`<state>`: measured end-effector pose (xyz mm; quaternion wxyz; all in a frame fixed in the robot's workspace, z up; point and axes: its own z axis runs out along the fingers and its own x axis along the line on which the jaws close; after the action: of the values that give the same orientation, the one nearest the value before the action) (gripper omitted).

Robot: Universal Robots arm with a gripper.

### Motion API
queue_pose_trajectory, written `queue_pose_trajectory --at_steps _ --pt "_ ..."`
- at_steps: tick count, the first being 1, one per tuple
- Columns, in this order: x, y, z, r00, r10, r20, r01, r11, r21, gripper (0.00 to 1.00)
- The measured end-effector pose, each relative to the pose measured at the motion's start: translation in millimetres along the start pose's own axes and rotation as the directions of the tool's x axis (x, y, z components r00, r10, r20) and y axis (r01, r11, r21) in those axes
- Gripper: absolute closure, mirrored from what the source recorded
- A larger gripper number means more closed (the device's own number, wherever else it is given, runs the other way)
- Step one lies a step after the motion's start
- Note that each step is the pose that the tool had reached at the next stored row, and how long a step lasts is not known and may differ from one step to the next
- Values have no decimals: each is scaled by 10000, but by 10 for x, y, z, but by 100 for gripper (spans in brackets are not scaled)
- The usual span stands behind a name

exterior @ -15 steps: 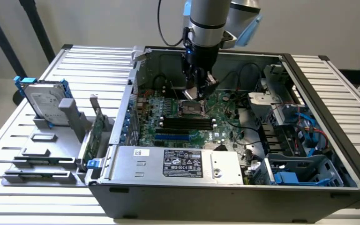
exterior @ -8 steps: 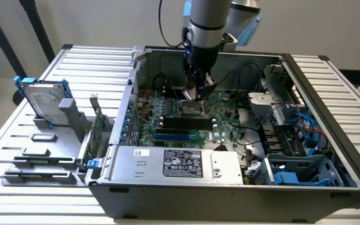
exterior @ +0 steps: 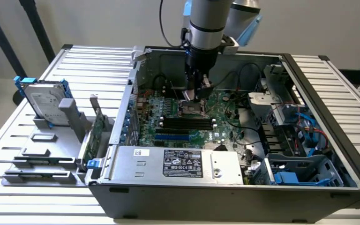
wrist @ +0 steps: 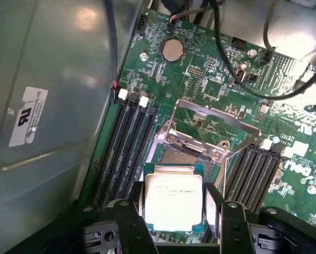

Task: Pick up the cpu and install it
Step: 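Place the cpu into insertion slot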

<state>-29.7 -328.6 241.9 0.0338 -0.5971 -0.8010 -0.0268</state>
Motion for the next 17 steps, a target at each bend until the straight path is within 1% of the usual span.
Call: queue_pose_trajectory --at_steps 2,4,6,8,10,12,17 --pt "-2 1 17 9994 344 -4 -344 9994 -16 45" --pt "-3 0 36 9976 699 -7 -699 9975 -37 45" --pt "-5 0 57 9943 1066 -10 -1066 9943 -64 45" --pt "-7 0 77 9898 1422 -14 -1422 9898 -89 45" --pt "-8 0 97 9842 1771 -19 -1771 9841 -115 45" --pt "-10 0 118 9769 2138 -25 -2139 9768 -143 45" --pt "-13 0 154 9556 2946 -40 -2946 9554 -209 45"
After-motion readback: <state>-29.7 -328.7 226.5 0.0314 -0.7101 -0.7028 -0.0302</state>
